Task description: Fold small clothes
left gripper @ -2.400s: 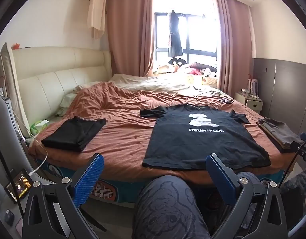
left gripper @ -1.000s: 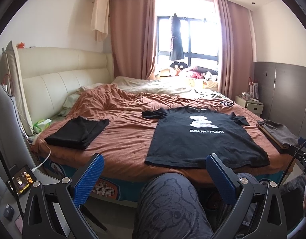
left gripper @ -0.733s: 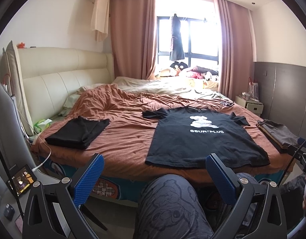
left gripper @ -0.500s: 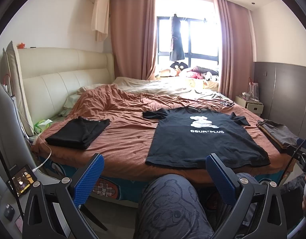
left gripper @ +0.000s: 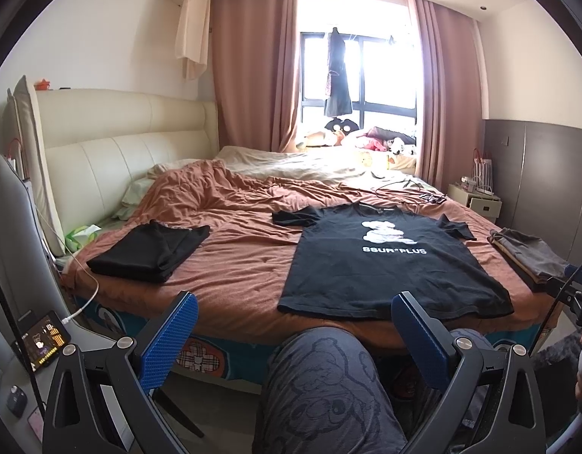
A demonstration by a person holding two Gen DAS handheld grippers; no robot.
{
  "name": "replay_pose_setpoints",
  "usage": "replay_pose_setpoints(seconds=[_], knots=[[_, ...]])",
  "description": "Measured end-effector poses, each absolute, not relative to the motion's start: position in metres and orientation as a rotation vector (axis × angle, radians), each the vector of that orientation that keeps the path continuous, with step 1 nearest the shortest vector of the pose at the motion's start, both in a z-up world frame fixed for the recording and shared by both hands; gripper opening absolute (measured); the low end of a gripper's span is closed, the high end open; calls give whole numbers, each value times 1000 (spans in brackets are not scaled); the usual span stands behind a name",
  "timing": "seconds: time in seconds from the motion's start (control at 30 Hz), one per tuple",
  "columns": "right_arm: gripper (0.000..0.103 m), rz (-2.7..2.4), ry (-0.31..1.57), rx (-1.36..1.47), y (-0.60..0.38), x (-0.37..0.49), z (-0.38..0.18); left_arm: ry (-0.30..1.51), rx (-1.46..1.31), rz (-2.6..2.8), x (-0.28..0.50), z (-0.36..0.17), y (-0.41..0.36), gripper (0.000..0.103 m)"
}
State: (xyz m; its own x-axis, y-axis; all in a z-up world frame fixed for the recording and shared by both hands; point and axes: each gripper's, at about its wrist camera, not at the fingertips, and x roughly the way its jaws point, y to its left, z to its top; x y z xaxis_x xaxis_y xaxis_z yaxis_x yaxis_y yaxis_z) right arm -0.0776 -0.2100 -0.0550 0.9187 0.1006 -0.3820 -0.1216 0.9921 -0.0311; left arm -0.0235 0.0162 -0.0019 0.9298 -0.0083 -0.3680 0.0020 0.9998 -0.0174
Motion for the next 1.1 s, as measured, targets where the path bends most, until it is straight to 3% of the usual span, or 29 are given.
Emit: replay_pose_setpoints(seconds=[0.6, 1.1], knots=[[103, 124, 381, -62, -215, -76, -33, 374, -30, 1, -8, 7, 20, 103], [103, 119, 430, -85, -199, -16, -35, 415, -36, 22, 52, 15, 51, 103]])
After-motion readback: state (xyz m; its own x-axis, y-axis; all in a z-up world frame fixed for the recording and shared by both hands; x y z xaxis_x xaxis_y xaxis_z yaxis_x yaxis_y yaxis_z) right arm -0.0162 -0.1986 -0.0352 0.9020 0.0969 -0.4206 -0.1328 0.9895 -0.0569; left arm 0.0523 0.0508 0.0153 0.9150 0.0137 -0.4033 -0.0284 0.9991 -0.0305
